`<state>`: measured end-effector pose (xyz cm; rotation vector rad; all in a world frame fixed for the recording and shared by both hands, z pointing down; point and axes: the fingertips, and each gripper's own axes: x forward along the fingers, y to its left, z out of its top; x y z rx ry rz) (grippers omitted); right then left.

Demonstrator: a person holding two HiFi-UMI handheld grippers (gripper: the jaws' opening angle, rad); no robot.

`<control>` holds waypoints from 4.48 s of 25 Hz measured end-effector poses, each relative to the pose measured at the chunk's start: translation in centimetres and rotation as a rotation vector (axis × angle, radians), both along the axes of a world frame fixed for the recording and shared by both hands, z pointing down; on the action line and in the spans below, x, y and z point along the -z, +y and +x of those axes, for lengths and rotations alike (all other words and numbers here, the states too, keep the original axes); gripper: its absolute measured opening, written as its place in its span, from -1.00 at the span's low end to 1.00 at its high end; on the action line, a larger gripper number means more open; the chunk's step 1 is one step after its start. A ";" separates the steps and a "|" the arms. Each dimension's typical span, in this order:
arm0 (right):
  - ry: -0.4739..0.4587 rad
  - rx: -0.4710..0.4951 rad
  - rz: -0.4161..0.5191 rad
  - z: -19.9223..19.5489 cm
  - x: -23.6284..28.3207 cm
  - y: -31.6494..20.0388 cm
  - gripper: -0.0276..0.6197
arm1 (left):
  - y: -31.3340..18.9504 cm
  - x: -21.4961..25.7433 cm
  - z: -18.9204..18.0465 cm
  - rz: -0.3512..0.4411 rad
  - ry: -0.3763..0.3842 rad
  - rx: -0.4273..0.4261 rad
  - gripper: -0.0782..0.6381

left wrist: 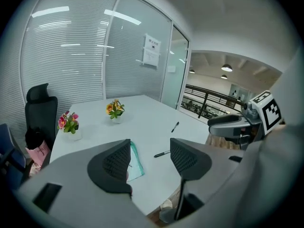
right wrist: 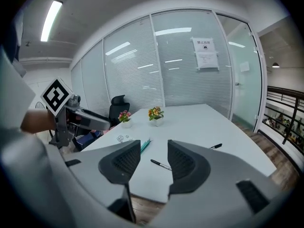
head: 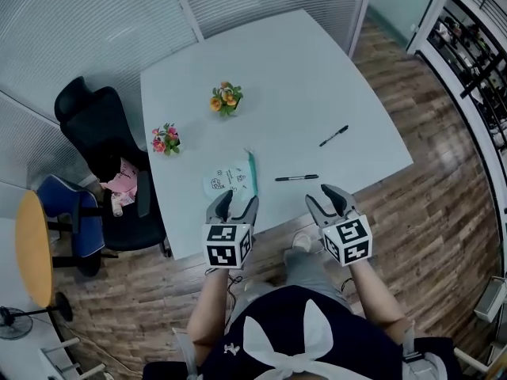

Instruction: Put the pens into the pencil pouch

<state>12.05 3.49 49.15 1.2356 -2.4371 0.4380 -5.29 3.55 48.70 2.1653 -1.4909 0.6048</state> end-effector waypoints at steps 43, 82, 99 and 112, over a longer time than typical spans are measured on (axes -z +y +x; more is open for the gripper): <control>0.013 0.127 -0.185 -2.8 -6.7 -6.2 -0.35 | -9.7 -18.2 0.3 -0.423 -0.265 0.018 -0.35; 0.051 0.132 -0.167 -3.1 -6.3 -7.8 -0.31 | -8.9 -7.7 -4.8 -0.244 0.101 -0.056 -0.66; 0.277 0.241 -0.268 1.1 -13.8 -7.1 -0.31 | -8.9 -6.5 -5.2 -0.217 0.170 -0.006 -0.66; 0.489 0.451 -0.321 1.7 -19.1 -7.3 -0.36 | -8.9 -6.6 -5.4 -0.226 0.156 0.033 -0.66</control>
